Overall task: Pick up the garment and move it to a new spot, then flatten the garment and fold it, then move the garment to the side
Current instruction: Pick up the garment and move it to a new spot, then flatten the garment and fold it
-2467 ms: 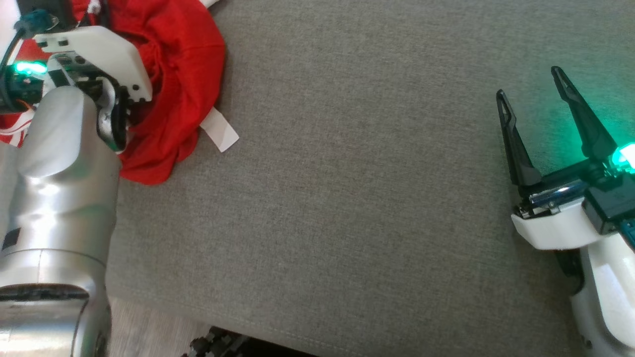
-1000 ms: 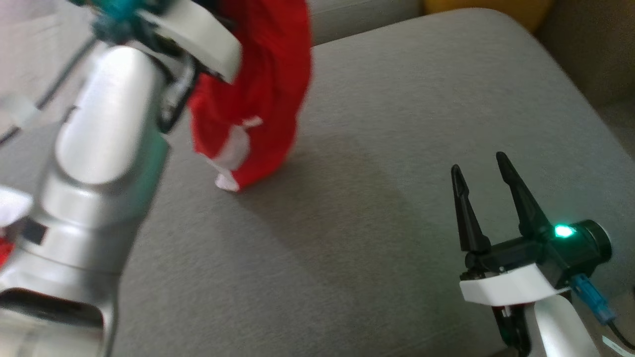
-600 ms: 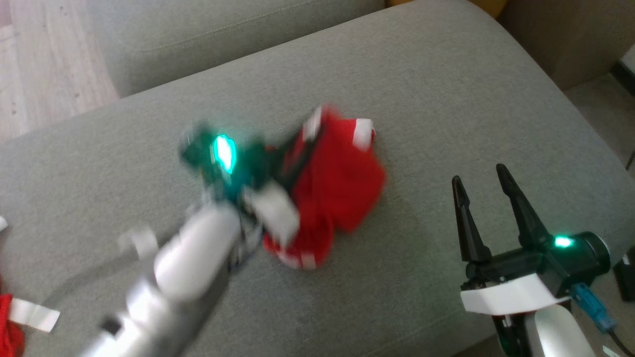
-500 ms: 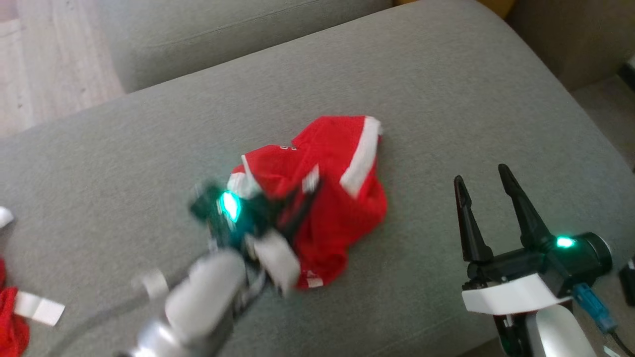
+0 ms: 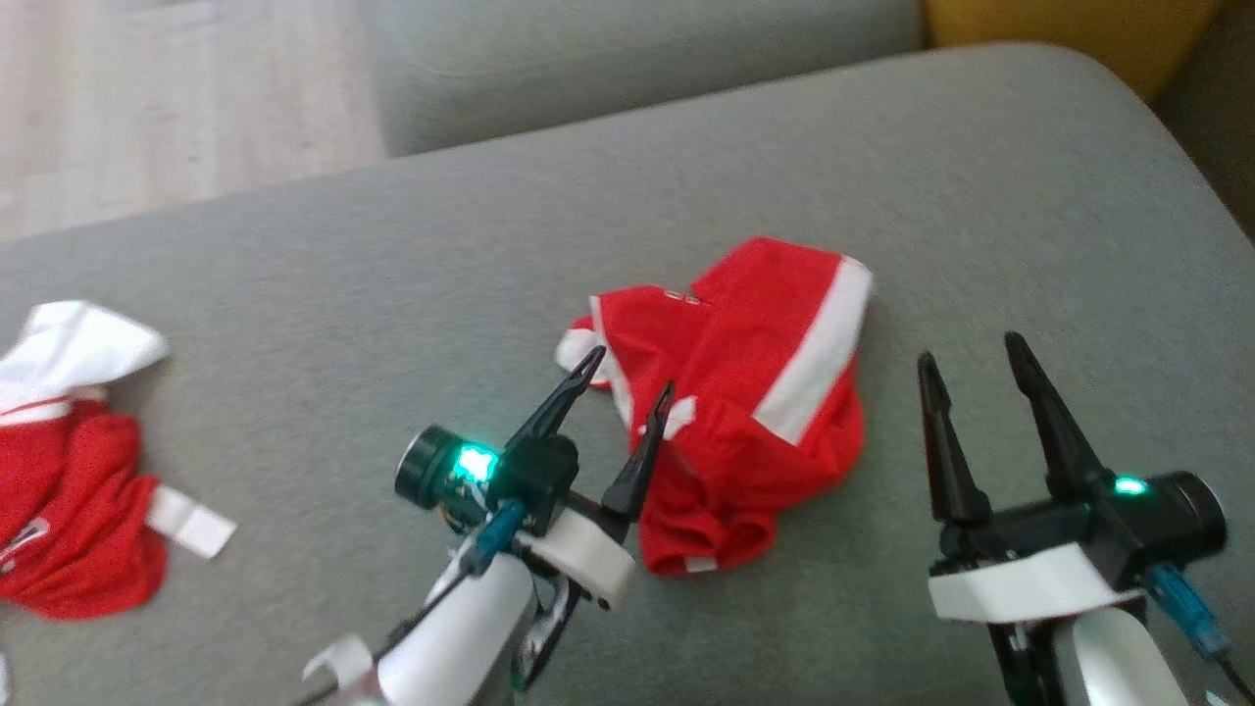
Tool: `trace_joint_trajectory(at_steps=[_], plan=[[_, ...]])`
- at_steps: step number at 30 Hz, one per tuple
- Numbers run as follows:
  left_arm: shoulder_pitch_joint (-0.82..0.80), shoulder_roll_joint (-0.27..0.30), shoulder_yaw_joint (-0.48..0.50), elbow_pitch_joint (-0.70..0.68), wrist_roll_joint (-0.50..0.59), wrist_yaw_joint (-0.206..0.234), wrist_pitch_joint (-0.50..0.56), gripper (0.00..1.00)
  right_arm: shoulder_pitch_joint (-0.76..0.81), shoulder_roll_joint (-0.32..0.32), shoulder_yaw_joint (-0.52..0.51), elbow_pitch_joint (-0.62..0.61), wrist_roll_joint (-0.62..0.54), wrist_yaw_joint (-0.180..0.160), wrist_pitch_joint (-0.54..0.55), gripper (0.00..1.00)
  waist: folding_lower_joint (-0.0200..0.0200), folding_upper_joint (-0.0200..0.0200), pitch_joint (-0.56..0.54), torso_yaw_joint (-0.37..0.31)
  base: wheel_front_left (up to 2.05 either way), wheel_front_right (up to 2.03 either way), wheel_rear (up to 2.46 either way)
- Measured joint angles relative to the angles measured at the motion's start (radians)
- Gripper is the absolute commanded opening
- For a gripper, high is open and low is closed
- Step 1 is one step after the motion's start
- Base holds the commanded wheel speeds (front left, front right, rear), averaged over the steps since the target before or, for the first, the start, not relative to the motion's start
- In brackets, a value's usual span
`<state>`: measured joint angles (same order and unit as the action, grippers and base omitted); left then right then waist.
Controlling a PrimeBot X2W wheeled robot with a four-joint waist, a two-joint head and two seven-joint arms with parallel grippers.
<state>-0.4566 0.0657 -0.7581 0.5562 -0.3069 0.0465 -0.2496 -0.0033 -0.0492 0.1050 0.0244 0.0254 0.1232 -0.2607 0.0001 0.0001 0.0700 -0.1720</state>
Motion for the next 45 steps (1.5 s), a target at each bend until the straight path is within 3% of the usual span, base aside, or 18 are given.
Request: trace_joint_trajectory(at_steps=[10, 16, 25, 45], plan=[[0.276, 0.007, 0.205, -0.261, 0.034, 0.121, -0.003, 1.00, 0.065, 0.002, -0.067, 0.025, 0.019, 0.000, 0.000, 1.00, -0.0002, 0.0000, -0.076, 0.151, 0.00, 0.00, 0.00], [0.454, 0.008, 0.337, -0.397, 0.059, 0.149, -0.003, 1.00, 0.117, 0.003, -0.102, 0.030, 0.019, 0.000, 0.001, 1.00, -0.0002, 0.0000, -0.119, 0.210, 0.00, 0.00, 0.00], [0.584, 0.006, 0.436, -0.468, 0.128, 0.132, -0.003, 1.00, 0.161, 0.005, -0.133, 0.038, 0.019, 0.000, 0.001, 1.00, -0.0002, 0.0000, -0.132, 0.245, 0.00, 0.00, 0.00], [0.585, -0.003, 0.452, -0.468, 0.203, 0.076, -0.003, 1.00, 0.161, 0.005, -0.112, 0.054, 0.017, 0.000, 0.001, 1.00, 0.0000, 0.0000, -0.131, 0.231, 0.00, 0.00, 0.00]])
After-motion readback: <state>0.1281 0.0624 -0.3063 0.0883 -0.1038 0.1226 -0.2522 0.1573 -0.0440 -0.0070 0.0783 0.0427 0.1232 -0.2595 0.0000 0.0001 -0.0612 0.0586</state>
